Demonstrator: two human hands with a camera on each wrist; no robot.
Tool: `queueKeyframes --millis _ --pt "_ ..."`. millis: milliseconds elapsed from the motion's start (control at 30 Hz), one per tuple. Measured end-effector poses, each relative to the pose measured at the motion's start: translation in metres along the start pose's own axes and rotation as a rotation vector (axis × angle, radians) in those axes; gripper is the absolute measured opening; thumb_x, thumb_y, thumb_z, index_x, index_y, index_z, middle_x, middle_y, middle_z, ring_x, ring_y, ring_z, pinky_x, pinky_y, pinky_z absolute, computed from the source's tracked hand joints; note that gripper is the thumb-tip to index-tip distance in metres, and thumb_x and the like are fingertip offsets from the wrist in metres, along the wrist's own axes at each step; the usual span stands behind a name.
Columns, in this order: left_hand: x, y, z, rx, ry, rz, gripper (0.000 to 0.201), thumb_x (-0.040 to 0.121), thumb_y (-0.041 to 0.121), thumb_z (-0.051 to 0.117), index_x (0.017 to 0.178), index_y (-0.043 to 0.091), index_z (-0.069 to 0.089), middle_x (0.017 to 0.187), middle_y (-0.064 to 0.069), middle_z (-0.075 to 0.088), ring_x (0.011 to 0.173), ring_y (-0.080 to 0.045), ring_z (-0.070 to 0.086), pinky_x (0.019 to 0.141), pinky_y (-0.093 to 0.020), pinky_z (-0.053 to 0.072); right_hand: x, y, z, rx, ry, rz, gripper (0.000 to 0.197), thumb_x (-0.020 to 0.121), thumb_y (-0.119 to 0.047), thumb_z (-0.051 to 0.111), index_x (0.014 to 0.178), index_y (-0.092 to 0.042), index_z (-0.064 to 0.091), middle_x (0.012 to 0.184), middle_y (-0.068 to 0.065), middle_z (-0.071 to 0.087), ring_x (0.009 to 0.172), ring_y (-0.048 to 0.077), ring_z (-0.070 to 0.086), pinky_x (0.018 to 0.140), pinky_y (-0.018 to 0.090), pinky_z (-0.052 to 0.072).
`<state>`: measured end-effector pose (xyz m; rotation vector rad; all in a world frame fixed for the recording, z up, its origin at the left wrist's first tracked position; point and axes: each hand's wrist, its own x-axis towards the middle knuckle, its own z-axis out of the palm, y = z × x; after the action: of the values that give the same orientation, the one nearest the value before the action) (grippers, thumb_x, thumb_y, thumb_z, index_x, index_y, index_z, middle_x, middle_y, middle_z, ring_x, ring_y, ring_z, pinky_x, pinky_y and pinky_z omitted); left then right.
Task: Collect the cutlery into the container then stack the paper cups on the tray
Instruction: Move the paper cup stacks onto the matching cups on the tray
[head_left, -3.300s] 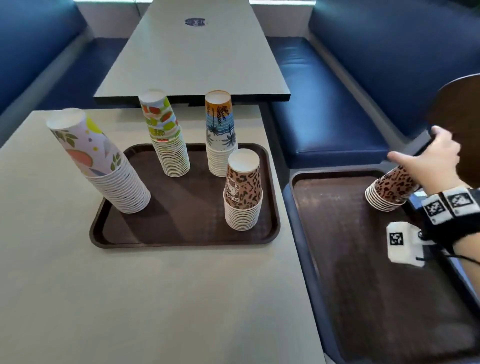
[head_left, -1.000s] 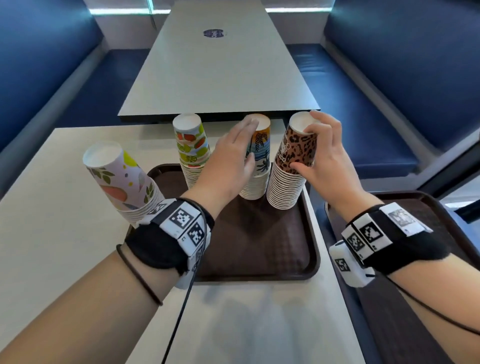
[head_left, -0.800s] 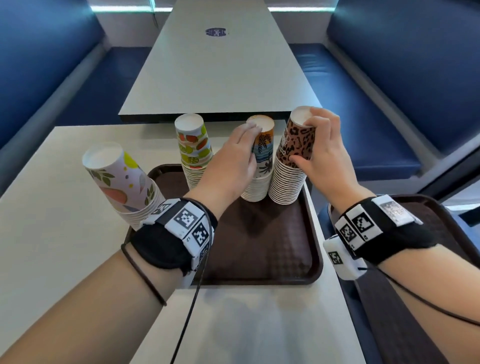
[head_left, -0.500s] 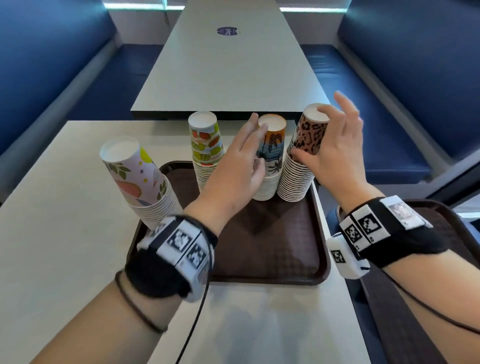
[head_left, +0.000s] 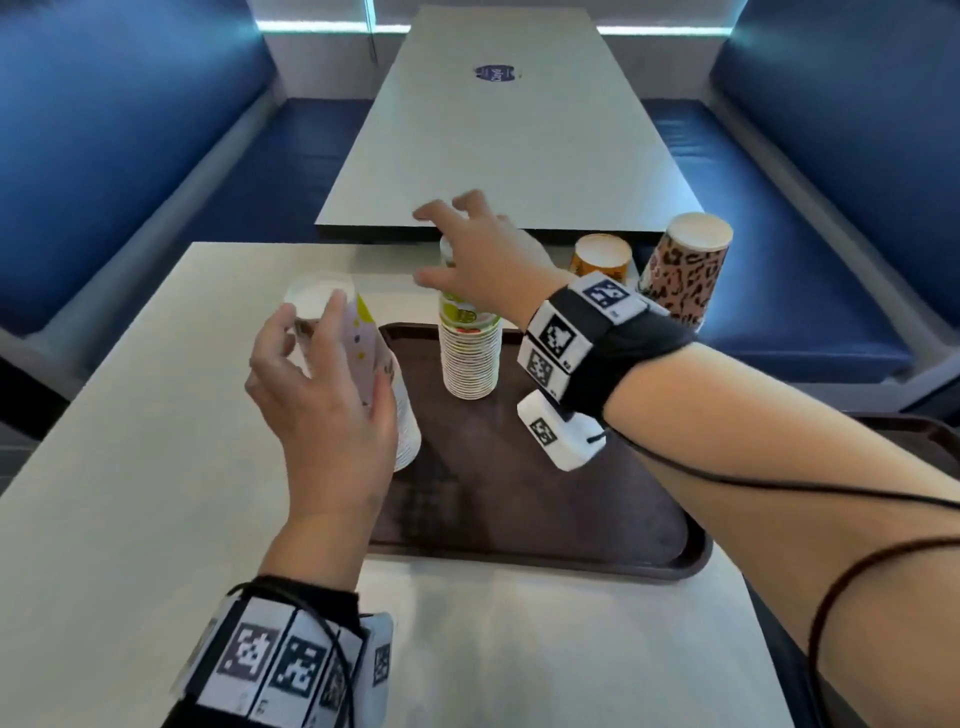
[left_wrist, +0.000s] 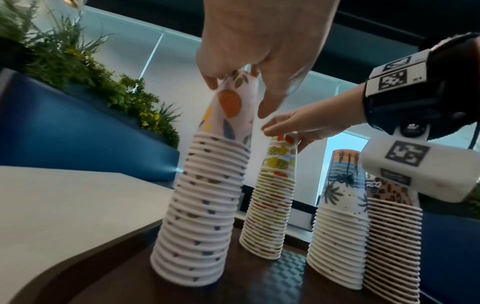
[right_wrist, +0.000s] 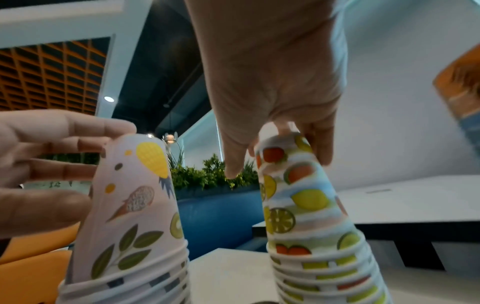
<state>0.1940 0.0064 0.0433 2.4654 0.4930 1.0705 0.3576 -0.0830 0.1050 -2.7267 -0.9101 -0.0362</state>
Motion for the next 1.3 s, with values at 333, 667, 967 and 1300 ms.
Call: queueKeyframes --millis 333,667,967,1300 --pt "0.016 -0.019 0.011 -0.209 -0.045 -0.004 0.060 0.078 0.010 0.072 0.124 0.027 0.036 0.138 -0.019 0.031 0.126 -0.030 0.035 0.102 -0.032 0.039 -0.004 0.002 -0.006 0.028 -0.275 -0.087 0.050 0.080 -0.035 0.069 0.124 -0.023 0.049 0.124 0.010 0.044 0.100 0.031 0.057 0.082 0.038 0.052" --pt "0.068 -0.002 0.051 -0.329 -0.292 -0.019 0.057 0.079 0.007 0.067 0.124 0.022 0.035 0.133 -0.003 0.037 0.111 -0.022 0.053 0.085 -0.042 0.052 0.003 0.036 -0.016 -0.121 -0.179 -0.009 0.045 0.081 -0.029 0.068 0.119 -0.019 0.047 0.120 0.013 0.046 0.092 0.032 0.054 0.074 0.040 0.050" --pt "0.088 0.006 0.086 -0.538 -0.363 0.027 0.058 0.083 -0.002 0.063 0.130 0.015 0.033 0.140 0.003 0.033 0.126 -0.015 0.045 0.100 -0.037 0.049 -0.004 0.038 -0.024 -0.137 -0.077 0.083 0.083 0.072 -0.045 0.074 0.137 -0.019 0.028 0.131 0.016 0.043 0.113 0.039 0.051 0.092 0.050 0.047" --pt "0.092 0.006 0.095 -0.597 -0.400 0.020 0.060 0.082 -0.007 0.060 0.131 0.014 0.033 0.133 0.005 0.034 0.118 -0.007 0.045 0.080 0.002 0.043 -0.040 0.074 -0.044 -0.474 -0.144 0.143 0.083 0.074 -0.020 0.074 0.138 -0.025 0.022 0.123 0.013 0.053 0.110 0.034 0.054 0.095 0.045 0.036"
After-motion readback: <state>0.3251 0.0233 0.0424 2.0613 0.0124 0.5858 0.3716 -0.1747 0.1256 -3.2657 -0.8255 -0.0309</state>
